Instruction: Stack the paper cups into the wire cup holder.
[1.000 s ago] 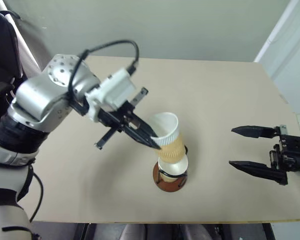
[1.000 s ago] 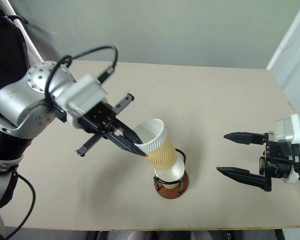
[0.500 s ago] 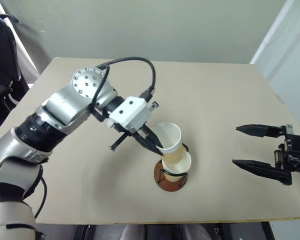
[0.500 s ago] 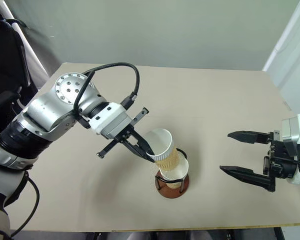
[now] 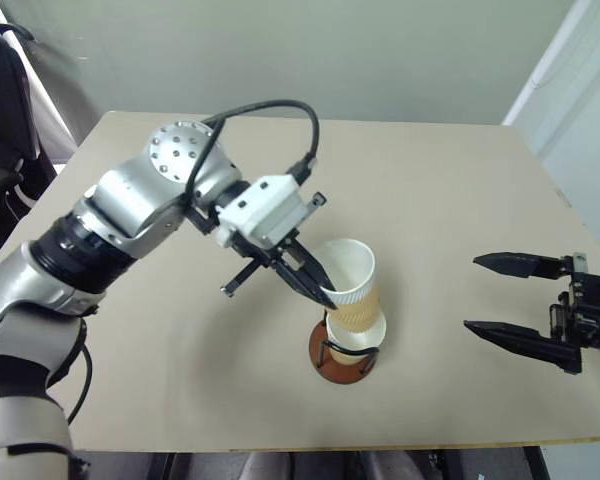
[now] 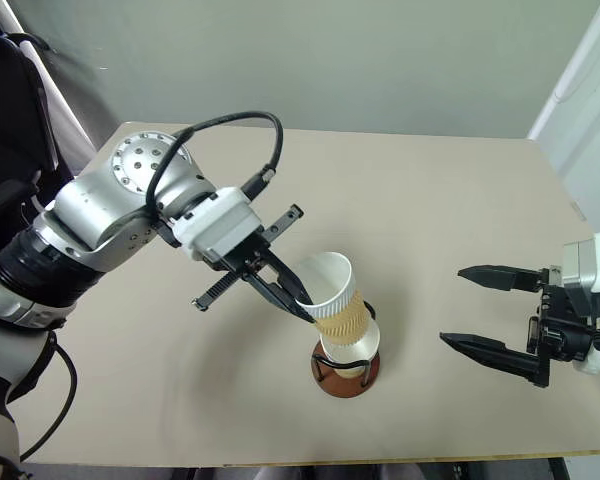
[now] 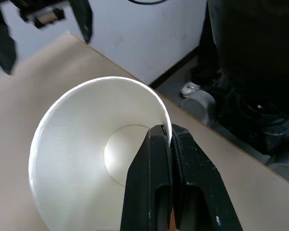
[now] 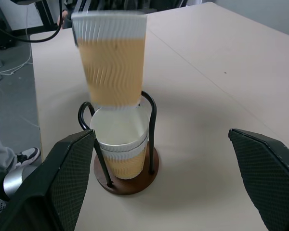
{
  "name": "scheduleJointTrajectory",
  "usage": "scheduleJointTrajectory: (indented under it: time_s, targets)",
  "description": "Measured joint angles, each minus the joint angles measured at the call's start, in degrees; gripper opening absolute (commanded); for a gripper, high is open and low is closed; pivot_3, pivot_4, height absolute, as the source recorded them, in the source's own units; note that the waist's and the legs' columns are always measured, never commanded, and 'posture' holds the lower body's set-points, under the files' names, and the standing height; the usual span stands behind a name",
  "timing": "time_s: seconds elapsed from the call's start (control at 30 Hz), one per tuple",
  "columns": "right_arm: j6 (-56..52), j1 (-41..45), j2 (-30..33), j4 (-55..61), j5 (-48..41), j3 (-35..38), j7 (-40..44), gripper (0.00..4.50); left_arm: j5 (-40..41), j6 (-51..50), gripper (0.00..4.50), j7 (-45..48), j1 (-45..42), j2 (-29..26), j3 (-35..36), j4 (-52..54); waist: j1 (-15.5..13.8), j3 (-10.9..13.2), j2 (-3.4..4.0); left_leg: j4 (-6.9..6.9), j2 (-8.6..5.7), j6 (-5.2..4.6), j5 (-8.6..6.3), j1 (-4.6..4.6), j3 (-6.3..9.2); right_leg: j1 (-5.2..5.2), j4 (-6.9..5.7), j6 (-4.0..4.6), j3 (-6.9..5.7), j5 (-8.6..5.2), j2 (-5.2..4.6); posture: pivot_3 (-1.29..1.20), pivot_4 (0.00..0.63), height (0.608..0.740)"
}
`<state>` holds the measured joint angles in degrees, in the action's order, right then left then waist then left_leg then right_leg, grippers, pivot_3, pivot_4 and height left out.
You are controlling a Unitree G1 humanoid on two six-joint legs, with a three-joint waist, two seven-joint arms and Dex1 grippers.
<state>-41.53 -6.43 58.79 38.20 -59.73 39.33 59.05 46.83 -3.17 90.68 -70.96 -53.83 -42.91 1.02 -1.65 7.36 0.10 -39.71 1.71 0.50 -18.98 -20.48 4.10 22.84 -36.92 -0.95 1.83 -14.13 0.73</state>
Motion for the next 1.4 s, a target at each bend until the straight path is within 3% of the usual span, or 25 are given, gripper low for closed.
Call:
scheduleJointTrajectory:
  time_s: [0.2, 0.47, 0.57, 0.93, 1.07, 1.2, 1.4]
  targets:
    - [0.00, -0.04, -0.03, 0.47, -0.01, 0.01, -0.08, 4.50, -7.44, 4.11, 0.03, 0.00, 0.42, 4.12, -1.71, -0.98, 0.01, 0.00, -0.01, -0.01, 0.00, 0.00, 0.00, -0.02, -0.01, 0.01, 0.00, -0.01, 0.00, 0.00, 0.01, 0.00, 0.150, 0.740]
    - [0.00, -0.09, -0.05, 0.49, 0.00, 0.00, -0.08, 4.50, -8.45, 4.94, 0.03, 0.00, 1.13, 3.91, -1.78, -1.14, 0.00, 0.01, 0.00, 0.00, 0.00, 0.00, 0.00, -0.03, 0.00, 0.01, 0.01, -0.02, 0.00, -0.01, 0.01, 0.00, 0.150, 0.740]
    - [0.00, -0.11, -0.05, 0.48, -0.01, 0.00, 0.03, 4.50, -8.40, 5.02, 0.65, 0.00, 1.13, 3.13, -1.88, -1.08, -0.01, 0.01, 0.00, 0.00, 0.00, 0.00, 0.00, -0.02, 0.00, 0.01, 0.01, -0.03, 0.00, -0.01, 0.01, 0.00, 0.150, 0.740]
    - [0.00, -0.19, -0.04, 0.48, -0.18, 0.00, 0.55, 4.50, -8.59, 5.17, 4.46, 0.01, 1.47, 3.88, -1.86, -1.16, -0.05, 0.01, 0.00, 0.00, 0.00, 0.00, -0.01, -0.02, 0.00, 0.01, 0.01, -0.03, 0.00, -0.01, 0.00, 0.00, 0.150, 0.740]
    - [0.00, 0.17, -0.01, 0.34, -0.20, -0.09, 0.82, 4.50, -10.27, 5.40, 4.46, 0.02, 2.31, 6.04, 0.75, -2.46, -0.08, 0.01, 0.00, 0.00, 0.00, 0.00, -0.01, -0.02, 0.00, 0.01, 0.01, -0.03, 0.00, -0.01, 0.01, 0.00, 0.150, 0.740]
    - [0.44, 1.33, 0.41, -0.72, 0.12, -2.01, 2.64, 4.50, -11.27, 1.70, 4.46, -0.96, 2.64, 8.03, 9.67, -8.15, 0.05, 0.01, 0.00, 0.01, 0.01, 0.00, 0.00, -0.02, -0.01, 0.04, -0.01, -0.03, 0.00, -0.01, 0.02, 0.00, 0.150, 0.740]
    - [3.18, 1.44, 1.62, -6.28, 5.50, -5.27, 7.84, 4.50, -9.93, -11.14, 4.46, -7.43, 10.99, -0.86, 29.02, -14.48, 1.09, -0.02, 0.09, 0.54, 0.00, 0.17, 0.09, 0.07, -0.17, 0.25, 0.02, -0.01, 0.13, -0.02, 0.03, 0.00, 0.150, 0.740]
